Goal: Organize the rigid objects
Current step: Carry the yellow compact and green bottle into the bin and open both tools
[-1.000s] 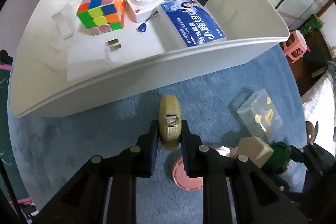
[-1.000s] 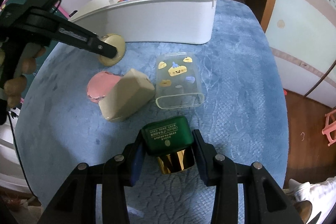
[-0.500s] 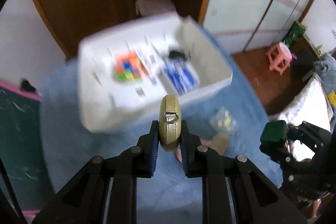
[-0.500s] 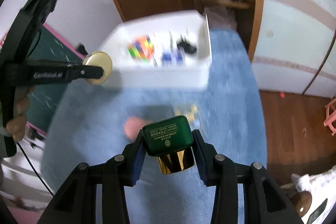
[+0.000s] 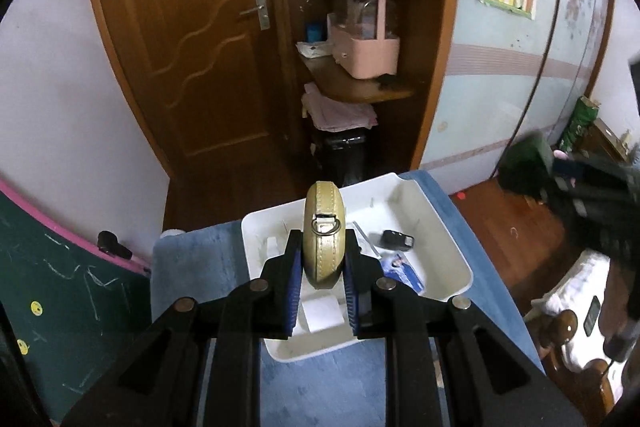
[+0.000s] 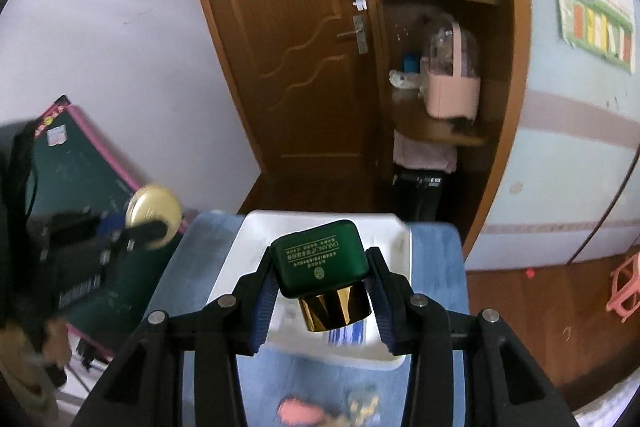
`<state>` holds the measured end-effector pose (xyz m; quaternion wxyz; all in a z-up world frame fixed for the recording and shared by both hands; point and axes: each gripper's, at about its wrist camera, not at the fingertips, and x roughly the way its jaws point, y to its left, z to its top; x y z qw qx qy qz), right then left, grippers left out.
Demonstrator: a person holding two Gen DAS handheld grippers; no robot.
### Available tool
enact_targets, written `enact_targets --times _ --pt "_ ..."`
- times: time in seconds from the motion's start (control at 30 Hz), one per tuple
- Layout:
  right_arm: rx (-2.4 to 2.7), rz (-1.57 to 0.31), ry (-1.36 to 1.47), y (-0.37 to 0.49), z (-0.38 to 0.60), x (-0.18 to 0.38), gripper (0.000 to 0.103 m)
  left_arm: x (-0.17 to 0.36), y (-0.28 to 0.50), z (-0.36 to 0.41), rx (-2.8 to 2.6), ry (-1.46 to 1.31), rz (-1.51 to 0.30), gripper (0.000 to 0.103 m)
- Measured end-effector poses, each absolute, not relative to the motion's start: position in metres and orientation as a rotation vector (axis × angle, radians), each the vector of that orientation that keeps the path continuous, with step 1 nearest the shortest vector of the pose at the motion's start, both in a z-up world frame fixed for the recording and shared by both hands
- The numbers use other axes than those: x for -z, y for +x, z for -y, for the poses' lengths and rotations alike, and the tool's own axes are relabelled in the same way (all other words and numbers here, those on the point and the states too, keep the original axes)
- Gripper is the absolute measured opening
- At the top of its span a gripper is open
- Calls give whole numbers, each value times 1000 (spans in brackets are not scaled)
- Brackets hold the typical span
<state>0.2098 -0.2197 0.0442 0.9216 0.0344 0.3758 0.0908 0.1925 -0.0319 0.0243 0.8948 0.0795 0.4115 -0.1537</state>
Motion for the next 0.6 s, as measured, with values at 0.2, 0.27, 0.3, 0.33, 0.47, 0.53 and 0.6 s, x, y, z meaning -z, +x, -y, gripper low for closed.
enact_targets --times 0.2,0.27,0.3,0.33,0.47,0.53,0.6 --pt "-87 -877 93 300 207 0 43 41 232 23 291 136 -993 20" --pt "-57 -939 105 324 206 31 43 68 242 23 284 134 -1045 20" --pt "-39 -981 114 339 206 52 43 83 247 23 280 140 -1073 20" --pt "-27 -1008 118 346 207 67 43 98 252 24 273 145 -1104 20" --pt "45 -1113 125 370 212 130 43 147 263 25 263 165 -1192 20" --pt "63 -1149 156 376 216 150 43 165 268 24 271 161 -1229 20" --pt "83 -1180 167 382 219 169 43 178 271 23 272 157 -1251 20"
